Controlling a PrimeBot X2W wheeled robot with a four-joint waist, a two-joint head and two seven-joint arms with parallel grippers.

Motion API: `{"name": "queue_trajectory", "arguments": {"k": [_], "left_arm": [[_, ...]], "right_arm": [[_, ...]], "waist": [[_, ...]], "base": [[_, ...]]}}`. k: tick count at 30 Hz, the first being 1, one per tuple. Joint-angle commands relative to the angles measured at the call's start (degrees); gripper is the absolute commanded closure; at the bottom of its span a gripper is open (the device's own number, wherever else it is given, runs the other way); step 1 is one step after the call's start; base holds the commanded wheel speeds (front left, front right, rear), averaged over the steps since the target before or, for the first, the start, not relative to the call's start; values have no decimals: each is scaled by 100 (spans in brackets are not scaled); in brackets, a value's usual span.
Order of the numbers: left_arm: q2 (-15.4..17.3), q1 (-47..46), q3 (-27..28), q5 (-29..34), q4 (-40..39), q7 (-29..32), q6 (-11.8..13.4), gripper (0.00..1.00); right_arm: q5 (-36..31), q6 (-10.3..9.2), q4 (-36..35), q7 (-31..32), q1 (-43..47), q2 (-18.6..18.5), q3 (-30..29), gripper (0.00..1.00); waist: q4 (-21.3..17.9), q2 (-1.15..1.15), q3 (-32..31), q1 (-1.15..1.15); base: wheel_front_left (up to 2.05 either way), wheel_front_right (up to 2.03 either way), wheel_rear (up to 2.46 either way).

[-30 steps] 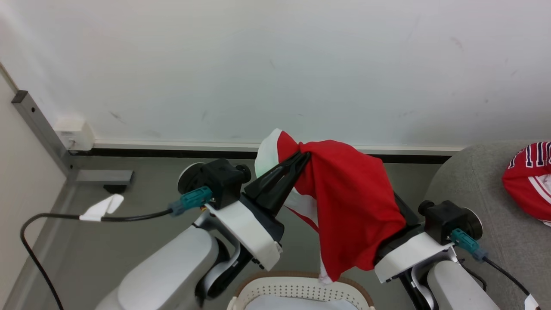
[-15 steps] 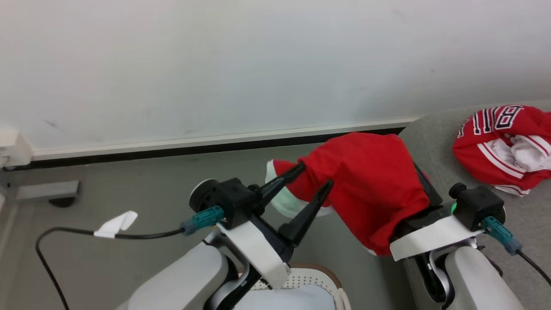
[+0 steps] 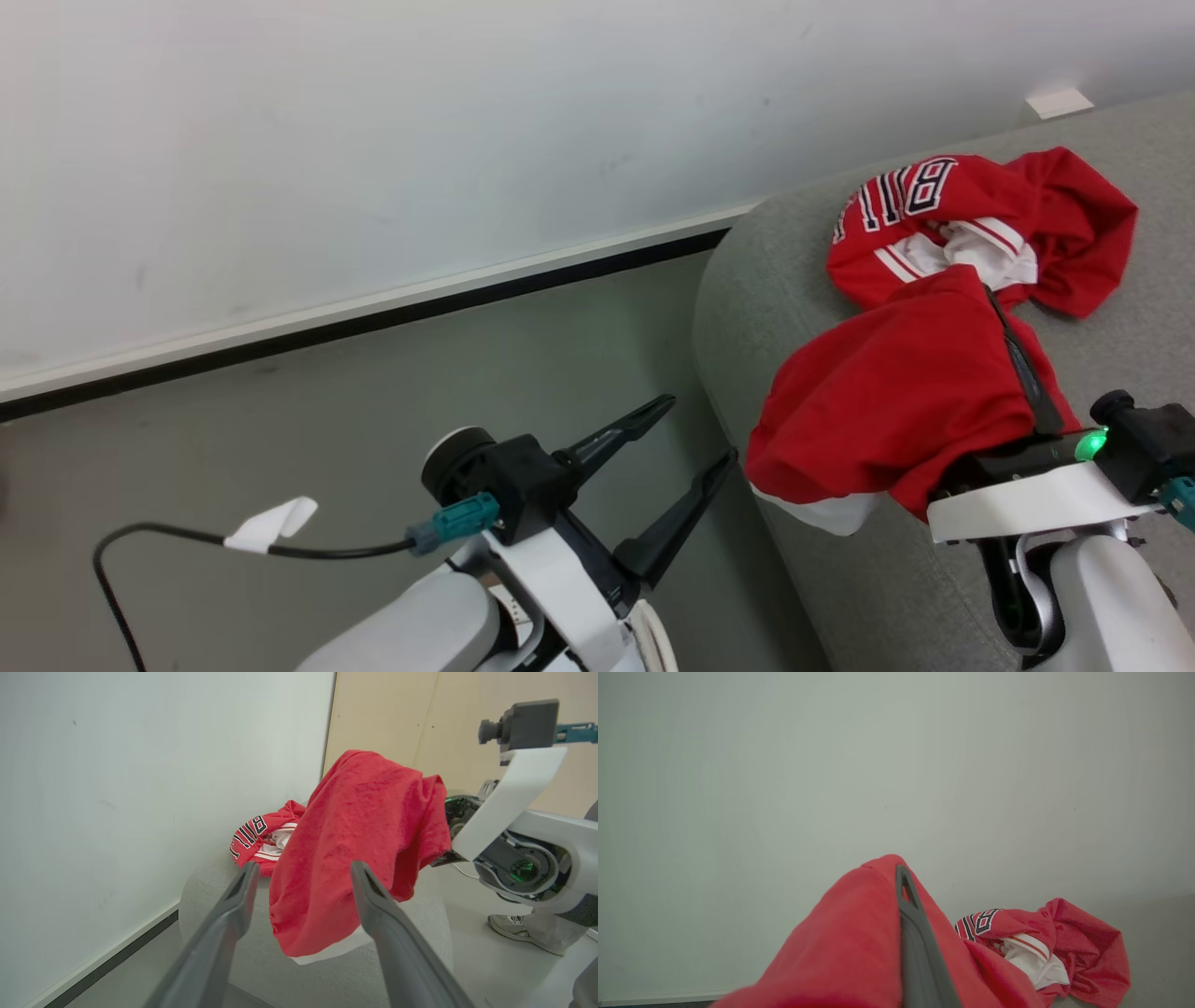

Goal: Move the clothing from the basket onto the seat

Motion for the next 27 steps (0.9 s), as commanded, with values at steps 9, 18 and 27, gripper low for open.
{"name": "queue_trajectory", "arguments": {"k": [9,18,27], "left_arm": [[187,106,29,220,-87,-184,-22,0],[235,-4,-5,238,-85,-160,-42,0],[374,-193,23,235,-250,-73,-90,0]], "right_arm": [[-59,-13,-394,64,523,30,-311,100],[-55,-13,-482,-22,637,65,-341,100],[-172,-13,-541,67,222,63,-656,100]], "waist": [[-787,0,355,0],[-1049,0,528,0],[-902,0,902,0]], "base": [[0,0,0],[0,0,0],[0,0,0]]}}
